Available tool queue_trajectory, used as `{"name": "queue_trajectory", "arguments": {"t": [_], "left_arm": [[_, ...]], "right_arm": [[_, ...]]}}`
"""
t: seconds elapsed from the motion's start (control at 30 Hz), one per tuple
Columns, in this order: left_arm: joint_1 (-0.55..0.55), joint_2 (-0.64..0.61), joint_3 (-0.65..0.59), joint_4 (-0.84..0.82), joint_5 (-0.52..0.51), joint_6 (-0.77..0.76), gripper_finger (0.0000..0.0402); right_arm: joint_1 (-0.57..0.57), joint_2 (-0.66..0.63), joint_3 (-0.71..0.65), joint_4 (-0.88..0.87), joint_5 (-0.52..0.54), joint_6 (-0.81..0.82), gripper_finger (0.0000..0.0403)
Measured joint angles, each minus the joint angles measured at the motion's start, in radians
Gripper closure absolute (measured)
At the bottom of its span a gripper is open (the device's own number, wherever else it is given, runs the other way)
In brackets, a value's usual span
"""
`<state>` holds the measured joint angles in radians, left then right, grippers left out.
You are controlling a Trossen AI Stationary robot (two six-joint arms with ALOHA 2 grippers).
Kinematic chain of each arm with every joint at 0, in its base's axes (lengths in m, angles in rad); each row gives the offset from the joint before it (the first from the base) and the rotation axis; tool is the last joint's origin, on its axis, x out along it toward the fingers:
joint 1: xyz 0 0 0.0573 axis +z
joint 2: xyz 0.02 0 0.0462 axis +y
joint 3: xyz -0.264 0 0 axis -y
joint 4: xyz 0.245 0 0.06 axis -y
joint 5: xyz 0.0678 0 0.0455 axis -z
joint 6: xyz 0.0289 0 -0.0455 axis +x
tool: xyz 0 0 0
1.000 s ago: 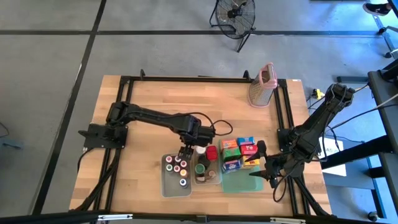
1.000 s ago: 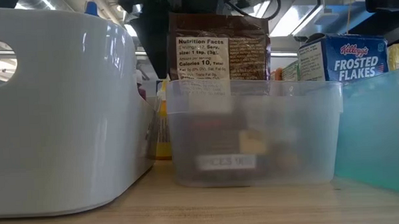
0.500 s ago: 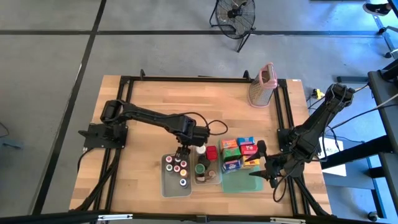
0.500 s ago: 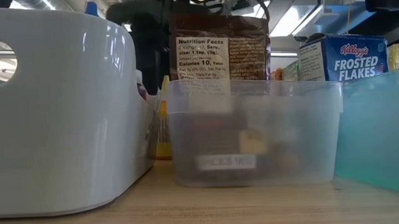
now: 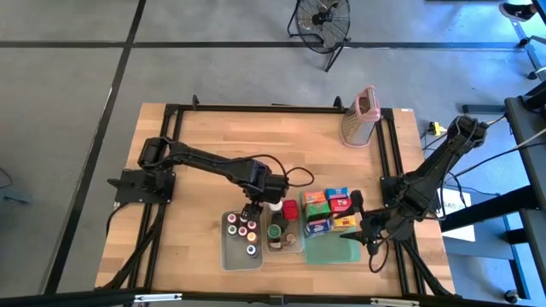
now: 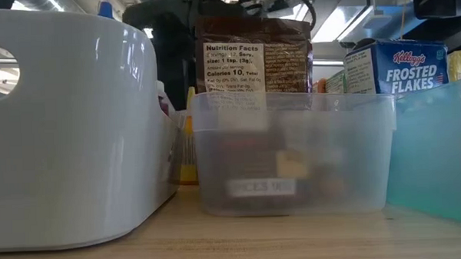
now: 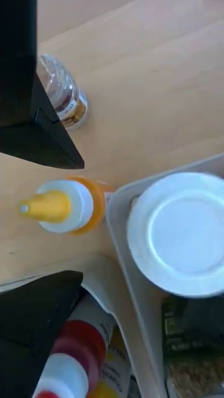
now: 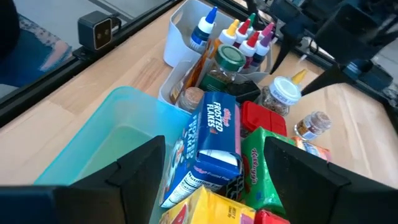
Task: Pick & Place Kitchen Items
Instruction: Put the yellow food coloring bottle into the gray bin
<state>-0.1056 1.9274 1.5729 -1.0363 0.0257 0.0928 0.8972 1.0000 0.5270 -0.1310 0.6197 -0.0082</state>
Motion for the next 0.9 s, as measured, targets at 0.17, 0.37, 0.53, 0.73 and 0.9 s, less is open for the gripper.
{"name": "queue_trajectory", "arguments": {"t": [0.17,0.37,0.53,0.73,0.9], "left_arm": [[0.004,0.001,-0.012,0.015,-0.004,0.015,0.0125],[0.003,0.001,-0.012,0.060,-0.003,0.026,0.0125],[0.009,0.003,-0.012,0.059,-0.003,0.025,0.0125],[0.017,0.003,-0.012,0.049,-0.003,0.011,0.0125],[0.016,0.003,-0.012,0.049,-0.002,0.003,0.0125]], "right_arm": [[-0.007,0.000,0.000,0.000,-0.022,0.001,0.0128],[-0.008,0.000,0.000,0.000,-0.022,0.001,0.0128],[-0.008,0.000,0.000,0.000,-0.022,0.001,0.0128],[-0.008,0.000,0.000,0.000,-0.022,0.001,0.0128],[-0.008,0.000,0.000,0.000,-0.022,0.001,0.0128]]}}
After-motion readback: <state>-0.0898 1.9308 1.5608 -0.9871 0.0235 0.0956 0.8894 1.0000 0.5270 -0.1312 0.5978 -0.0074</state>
